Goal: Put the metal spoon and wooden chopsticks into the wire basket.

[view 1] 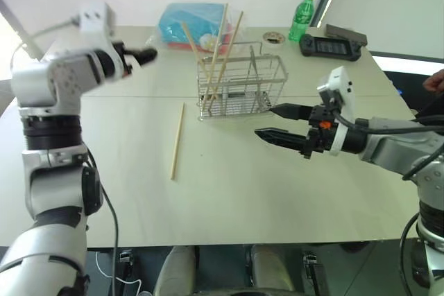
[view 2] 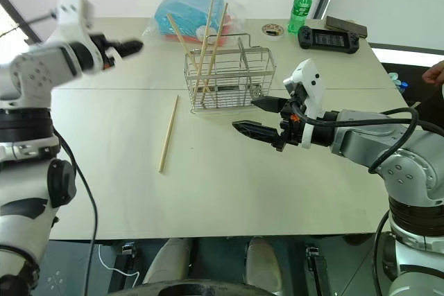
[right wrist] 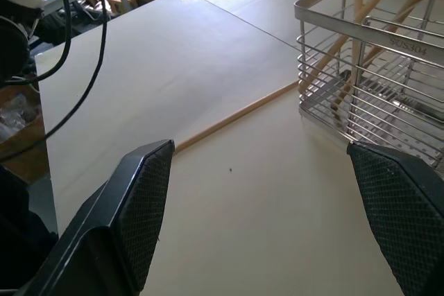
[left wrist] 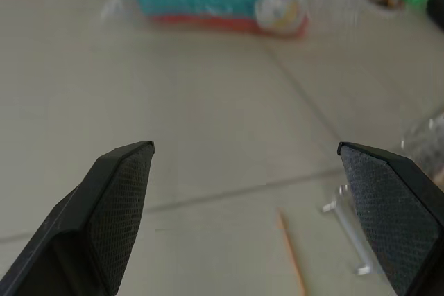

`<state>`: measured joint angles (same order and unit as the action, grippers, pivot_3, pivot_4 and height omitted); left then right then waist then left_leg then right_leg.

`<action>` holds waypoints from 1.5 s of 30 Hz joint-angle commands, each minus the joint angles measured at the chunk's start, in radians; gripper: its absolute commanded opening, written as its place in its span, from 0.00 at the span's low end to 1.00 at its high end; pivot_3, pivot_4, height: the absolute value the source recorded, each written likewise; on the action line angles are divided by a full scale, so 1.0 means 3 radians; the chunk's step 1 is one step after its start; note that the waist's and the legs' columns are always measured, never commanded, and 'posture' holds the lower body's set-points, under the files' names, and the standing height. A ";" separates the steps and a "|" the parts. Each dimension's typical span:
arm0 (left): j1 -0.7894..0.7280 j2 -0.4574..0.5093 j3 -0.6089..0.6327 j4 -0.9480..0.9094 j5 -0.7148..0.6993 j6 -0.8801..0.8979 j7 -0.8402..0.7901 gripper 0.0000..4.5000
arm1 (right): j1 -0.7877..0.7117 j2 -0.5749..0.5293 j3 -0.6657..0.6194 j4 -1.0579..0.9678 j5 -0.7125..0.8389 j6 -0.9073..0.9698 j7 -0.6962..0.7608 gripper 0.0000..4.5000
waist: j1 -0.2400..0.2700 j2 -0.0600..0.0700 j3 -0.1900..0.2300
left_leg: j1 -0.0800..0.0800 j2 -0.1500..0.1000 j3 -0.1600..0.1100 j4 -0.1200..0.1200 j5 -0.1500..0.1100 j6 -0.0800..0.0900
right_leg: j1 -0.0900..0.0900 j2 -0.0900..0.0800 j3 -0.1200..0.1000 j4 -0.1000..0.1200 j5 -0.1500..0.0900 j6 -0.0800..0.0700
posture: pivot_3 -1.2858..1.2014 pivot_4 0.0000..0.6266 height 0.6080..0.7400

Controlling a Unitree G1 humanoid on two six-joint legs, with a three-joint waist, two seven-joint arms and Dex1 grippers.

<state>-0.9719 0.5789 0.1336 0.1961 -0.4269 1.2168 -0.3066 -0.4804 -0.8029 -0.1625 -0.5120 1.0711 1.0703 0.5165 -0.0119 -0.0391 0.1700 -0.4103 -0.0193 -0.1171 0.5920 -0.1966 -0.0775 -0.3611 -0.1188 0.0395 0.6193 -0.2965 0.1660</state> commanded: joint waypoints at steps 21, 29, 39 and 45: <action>-0.0074 -0.0859 -0.0479 0.1192 0.0503 -0.0281 -0.0060 0.99 | 0.0290 -0.0165 -0.0250 -0.0271 0.0102 -0.0060 0.0046 0.92 | 0.0016 0.0003 -0.0002 | 0.0001 0.0000 0.0001 0.0001 0.0000 0.0000 | 0.0004 0.0000 0.0000 -0.0007 0.0000 -0.0001 | 0.52 0.24 0.78; -0.0093 -0.0891 -0.0307 0.1340 0.0543 -0.0338 -0.0057 0.47 | 0.0289 -0.0166 -0.0253 -0.0266 0.0137 -0.0065 0.0007 0.92 | 0.0018 0.0007 -0.0004 | 0.0005 0.0000 0.0001 0.0002 0.0000 0.0000 | 0.0010 -0.0001 0.0000 -0.0011 0.0000 -0.0001 | 0.52 0.24 0.78; -0.0007 -0.0740 -0.0147 0.1131 0.0572 -0.0129 0.0031 0.01 | 0.0229 -0.0152 -0.0189 -0.0206 0.0089 -0.0094 0.0038 0.92 | 0.0002 0.0007 -0.0004 | 0.0003 0.0000 0.0001 0.0001 -0.0001 0.0000 | 0.0008 -0.0001 0.0000 -0.0013 0.0000 -0.0001 | 0.52 0.24 0.78; -0.0100 -0.0131 0.0025 0.1203 0.0740 -0.0627 0.0106 0.01 | 0.0224 -0.0171 -0.0194 -0.0192 0.0063 -0.0103 0.0086 0.92 | -0.0028 0.0007 -0.0001 | 0.0003 0.0001 0.0002 -0.0006 -0.0001 0.0000 | -0.0004 0.0000 0.0001 -0.0004 0.0000 -0.0001 | 0.52 0.24 0.78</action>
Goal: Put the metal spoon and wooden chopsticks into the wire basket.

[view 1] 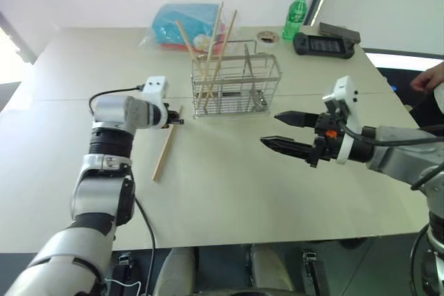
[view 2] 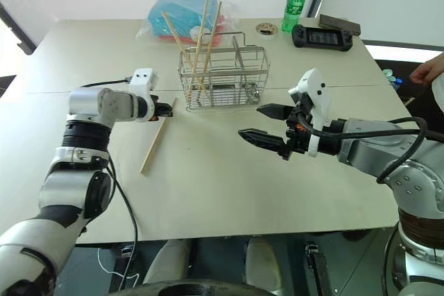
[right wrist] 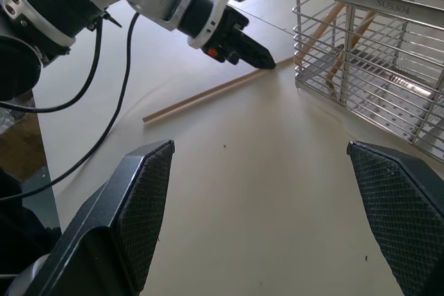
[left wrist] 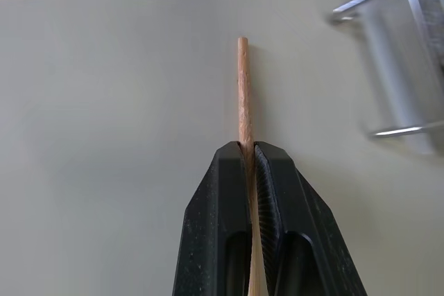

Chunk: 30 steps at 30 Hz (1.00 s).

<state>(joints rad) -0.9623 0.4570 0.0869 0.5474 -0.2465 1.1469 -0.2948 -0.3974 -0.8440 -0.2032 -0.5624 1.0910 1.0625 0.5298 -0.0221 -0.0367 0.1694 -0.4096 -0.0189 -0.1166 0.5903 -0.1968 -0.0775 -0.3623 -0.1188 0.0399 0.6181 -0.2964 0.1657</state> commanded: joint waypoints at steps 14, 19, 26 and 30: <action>-0.1348 -0.0576 0.0753 -0.0455 -0.0684 -0.3069 -0.0442 0.01 | -0.0161 0.0017 0.0032 0.0056 -0.0105 -0.0099 0.0123 0.92 | 0.0184 -0.0003 0.0000 | -0.0034 -0.0004 -0.0001 0.0016 0.0000 -0.0001 | -0.0013 -0.0002 -0.0004 -0.0016 0.0011 -0.0006 | 0.52 0.24 0.78; -0.1455 -0.0908 0.0616 0.0125 -0.0517 -0.3657 -0.0494 0.01 | -0.0149 0.0052 -0.0001 -0.0002 -0.0047 -0.0080 0.0029 0.92 | 0.0091 -0.0002 0.0002 | -0.0011 -0.0001 0.0001 0.0013 0.0001 0.0000 | 0.0007 0.0001 -0.0004 -0.0015 0.0010 -0.0003 | 0.52 0.24 0.78; -0.1423 -0.1161 0.0550 0.0819 -0.0424 -0.4126 -0.0582 0.16 | 0.0025 0.0042 -0.0193 -0.0183 0.0175 -0.0021 -0.0236 0.92 | 0.0093 -0.0003 0.0003 | -0.0013 -0.0001 0.0002 0.0009 -0.0001 0.0003 | 0.0004 0.0001 -0.0003 -0.0015 0.0007 0.0000 | 0.52 0.24 0.78; -0.1413 -0.1197 0.0565 0.1015 -0.0445 -0.4163 -0.0621 0.54 | 0.0108 0.0031 -0.0295 -0.0235 0.0329 -0.0016 -0.0418 0.92 | 0.0099 -0.0003 0.0004 | -0.0015 -0.0001 0.0002 0.0011 0.0000 0.0003 | 0.0003 0.0001 -0.0003 -0.0014 0.0008 0.0000 | 0.52 0.24 0.78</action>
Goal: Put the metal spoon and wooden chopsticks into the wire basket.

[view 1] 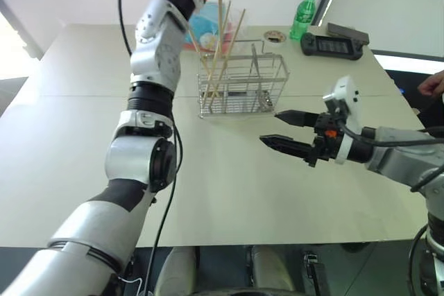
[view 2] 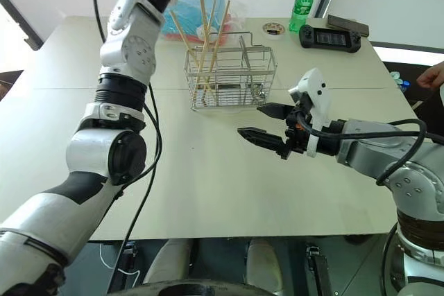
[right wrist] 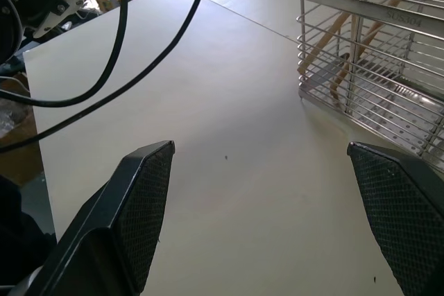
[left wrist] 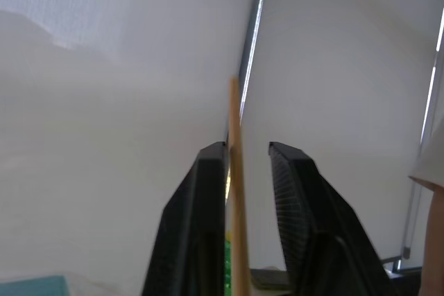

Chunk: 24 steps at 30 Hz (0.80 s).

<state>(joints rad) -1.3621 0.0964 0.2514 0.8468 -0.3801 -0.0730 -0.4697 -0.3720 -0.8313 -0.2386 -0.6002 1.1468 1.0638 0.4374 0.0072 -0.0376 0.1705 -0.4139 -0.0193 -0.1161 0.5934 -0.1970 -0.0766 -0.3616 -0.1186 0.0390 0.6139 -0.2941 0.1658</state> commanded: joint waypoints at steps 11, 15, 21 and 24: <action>0.0398 0.0512 -0.0169 -0.1145 -0.0210 0.1009 -0.0471 0.99 | -0.0120 -0.0130 -0.0096 0.0121 -0.0123 -0.0203 -0.0030 0.92 | -0.0071 0.0003 0.0002 | 0.0001 0.0000 -0.0001 -0.0002 0.0000 0.0000 | -0.0002 0.0000 0.0001 0.0004 0.0000 0.0000 | 0.52 0.24 0.78; 0.1070 0.1746 -0.0460 -0.2190 -0.0391 0.1882 -0.1654 0.99 | -0.0317 -0.0318 -0.0041 0.0609 -0.0536 -0.0438 0.0326 0.92 | -0.0168 0.0017 0.0007 | 0.0005 0.0001 0.0002 -0.0008 0.0000 0.0000 | -0.0004 0.0001 0.0005 0.0005 0.0000 -0.0001 | 0.52 0.24 0.78; 0.2097 0.2821 -0.0384 -0.3058 -0.0548 0.2341 -0.2235 0.99 | -0.0545 -0.0357 0.0180 0.1164 -0.0979 -0.0705 0.0783 0.92 | -0.0100 0.0022 0.0012 | 0.0015 0.0006 0.0006 -0.0018 0.0000 -0.0001 | 0.0001 0.0002 0.0005 0.0002 -0.0001 -0.0005 | 0.52 0.24 0.78; 0.2323 0.2881 -0.0271 -0.3217 -0.0557 0.2508 -0.2057 0.99 | -0.0645 -0.0282 0.0294 0.1330 -0.1134 -0.0780 0.0905 0.92 | -0.0044 0.0020 0.0013 | 0.0015 0.0007 0.0005 -0.0005 0.0000 -0.0002 | 0.0005 0.0001 0.0003 -0.0005 -0.0006 -0.0019 | 0.52 0.24 0.78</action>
<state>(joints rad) -0.6610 0.9400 0.1282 -0.0738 -0.5351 0.6590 -1.1121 -0.5446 -0.9172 -0.1366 -0.2108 0.8286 0.8586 0.6875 -0.0060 -0.0315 0.1743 -0.4095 -0.0175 -0.1145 0.5923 -0.1970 -0.0772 -0.3590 -0.1187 0.0400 0.6119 -0.2959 0.1598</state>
